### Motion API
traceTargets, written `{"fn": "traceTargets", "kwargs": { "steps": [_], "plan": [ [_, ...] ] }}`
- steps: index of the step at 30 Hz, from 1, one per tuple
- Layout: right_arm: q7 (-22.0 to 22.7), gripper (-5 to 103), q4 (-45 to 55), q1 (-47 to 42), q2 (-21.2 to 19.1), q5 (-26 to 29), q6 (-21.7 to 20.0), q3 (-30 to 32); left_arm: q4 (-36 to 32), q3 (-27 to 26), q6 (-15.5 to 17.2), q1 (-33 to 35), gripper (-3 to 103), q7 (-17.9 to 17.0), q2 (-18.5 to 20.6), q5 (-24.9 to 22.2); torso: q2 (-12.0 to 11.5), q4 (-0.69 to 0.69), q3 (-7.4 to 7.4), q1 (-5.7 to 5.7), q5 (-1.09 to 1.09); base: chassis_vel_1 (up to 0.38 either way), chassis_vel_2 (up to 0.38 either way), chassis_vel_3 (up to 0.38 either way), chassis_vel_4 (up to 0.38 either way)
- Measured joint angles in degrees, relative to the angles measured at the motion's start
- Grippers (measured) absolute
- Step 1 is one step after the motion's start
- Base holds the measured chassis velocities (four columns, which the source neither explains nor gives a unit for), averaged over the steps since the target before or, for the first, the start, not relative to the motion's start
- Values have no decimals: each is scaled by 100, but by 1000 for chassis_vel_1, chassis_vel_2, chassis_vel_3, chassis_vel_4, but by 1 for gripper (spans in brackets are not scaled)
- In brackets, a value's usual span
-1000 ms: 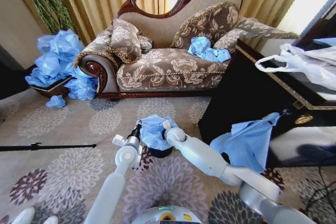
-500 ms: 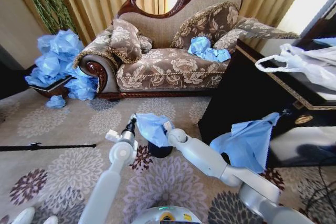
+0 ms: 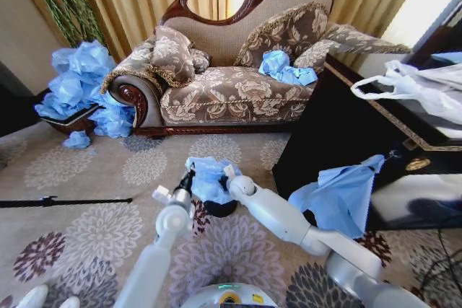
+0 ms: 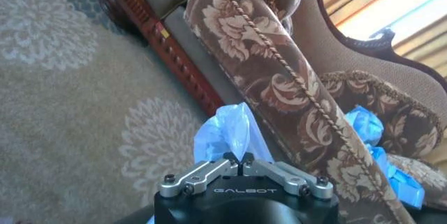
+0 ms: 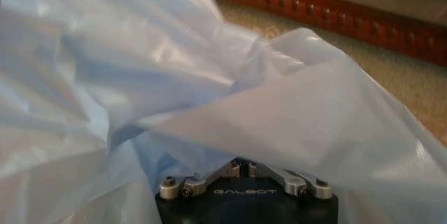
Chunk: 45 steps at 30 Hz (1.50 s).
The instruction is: Place a garbage bag over the trash bin.
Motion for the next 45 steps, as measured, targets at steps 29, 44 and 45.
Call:
{"fn": "traceTargets", "kwargs": {
  "steps": [29, 44, 45],
  "plan": [
    [-952, 0, 500, -325, -605, 170, 1082, -39, 262, -63, -67, -412, 0, -5, 48, 51, 0, 1, 0, 0, 1, 0, 0, 0, 0],
    [-440, 0, 1249, -330, -795, 267, 700, 69, 566, -46, -44, -470, 0, 15, 12, 5, 0, -1, 0, 0, 0, 0, 0, 0, 0],
    [-406, 0, 1331, -330, -817, 269, 685, 85, 581, -46, -44, -455, 0, 30, 9, 9, 0, 0, 0, 0, 0, 0, 0, 0, 0]
  ]
}}
